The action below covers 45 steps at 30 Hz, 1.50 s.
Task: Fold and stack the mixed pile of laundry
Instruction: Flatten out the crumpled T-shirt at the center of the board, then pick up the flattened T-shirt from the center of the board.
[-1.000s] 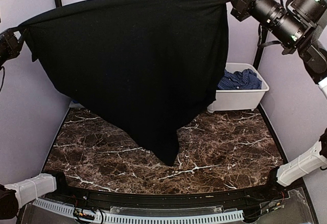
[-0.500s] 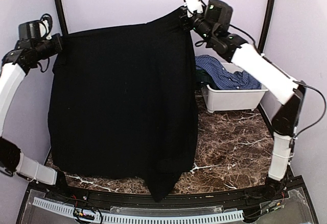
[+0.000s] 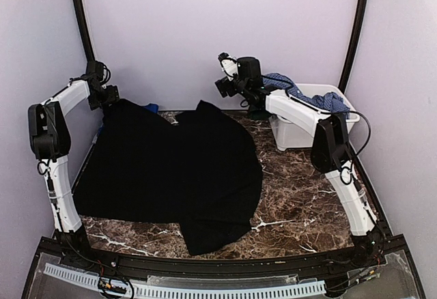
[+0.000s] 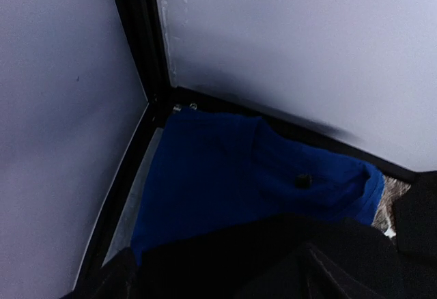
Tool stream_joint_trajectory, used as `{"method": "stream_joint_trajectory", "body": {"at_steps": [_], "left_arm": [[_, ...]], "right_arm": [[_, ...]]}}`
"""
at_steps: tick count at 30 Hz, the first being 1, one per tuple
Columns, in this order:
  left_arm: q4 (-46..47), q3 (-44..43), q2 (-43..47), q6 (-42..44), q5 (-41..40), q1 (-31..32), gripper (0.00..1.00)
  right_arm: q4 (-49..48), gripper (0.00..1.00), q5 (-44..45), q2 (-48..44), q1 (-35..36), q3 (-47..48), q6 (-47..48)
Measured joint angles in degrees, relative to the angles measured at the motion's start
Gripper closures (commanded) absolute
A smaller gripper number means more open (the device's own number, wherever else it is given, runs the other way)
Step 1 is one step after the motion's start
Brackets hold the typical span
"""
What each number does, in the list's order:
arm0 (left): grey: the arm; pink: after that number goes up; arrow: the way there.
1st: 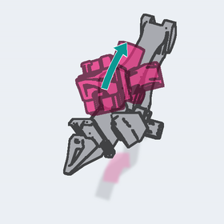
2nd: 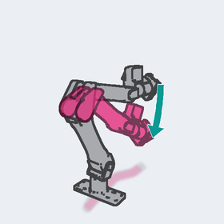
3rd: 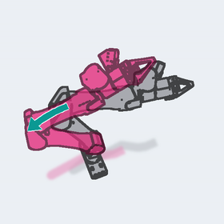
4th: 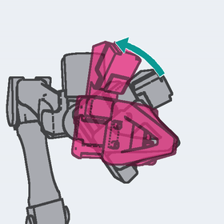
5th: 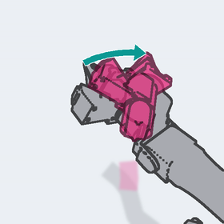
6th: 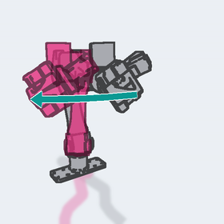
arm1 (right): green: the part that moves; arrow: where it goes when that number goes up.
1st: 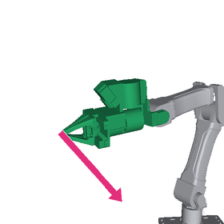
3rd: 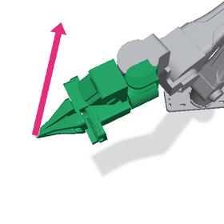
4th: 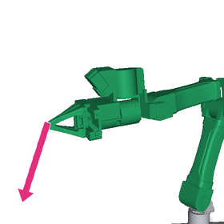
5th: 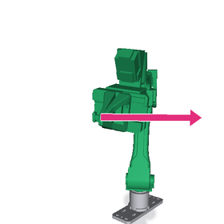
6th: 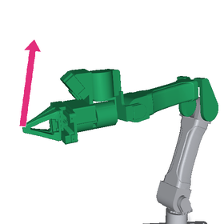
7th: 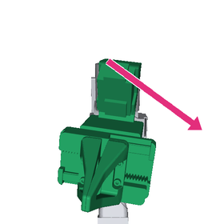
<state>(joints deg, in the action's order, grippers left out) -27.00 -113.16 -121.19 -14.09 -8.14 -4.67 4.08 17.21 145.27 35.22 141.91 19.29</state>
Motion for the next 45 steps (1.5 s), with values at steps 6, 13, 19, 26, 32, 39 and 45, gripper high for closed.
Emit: {"method": "stream_joint_trajectory", "body": {"at_steps": [6,13,19,26,32,39,45], "left_arm": [[-3.6,2.5,4.6,-0.3,-2.1,-0.2,0.01],[-3.9,16.4,22.3,-1.0,-0.9,0.3,0.01],[-5.1,32.6,36.6,-2.3,2.3,4.9,0.01],[-6.6,49.7,47.9,-8.7,9.1,13.8,0.01],[-7.8,58.0,54.6,-14.0,12.5,16.2,0.01],[-8.3,59.3,54.5,-17.2,13.5,17.6,0.01],[-8.6,59.6,54.0,-18.0,13.4,21.2,0.01]], "right_arm": [[6.4,0.04,-3.2,-8.7,0.4,-3.1,-0.9],[13.0,0.12,-14.7,-29.4,2.6,-23.0,-8.0],[15.0,0.18,-25.4,-36.9,5.7,-41.2,-14.8],[18.9,0.21,-31.7,-32.7,7.7,-52.3,-19.3],[19.7,0.22,-33.4,-29.2,7.3,-56.9,-20.5],[19.9,0.23,-33.7,-25.3,4.1,-58.5,-20.3],[20.3,0.24,-32.7,-25.3,0.6,-58.5,-20.0]]}}
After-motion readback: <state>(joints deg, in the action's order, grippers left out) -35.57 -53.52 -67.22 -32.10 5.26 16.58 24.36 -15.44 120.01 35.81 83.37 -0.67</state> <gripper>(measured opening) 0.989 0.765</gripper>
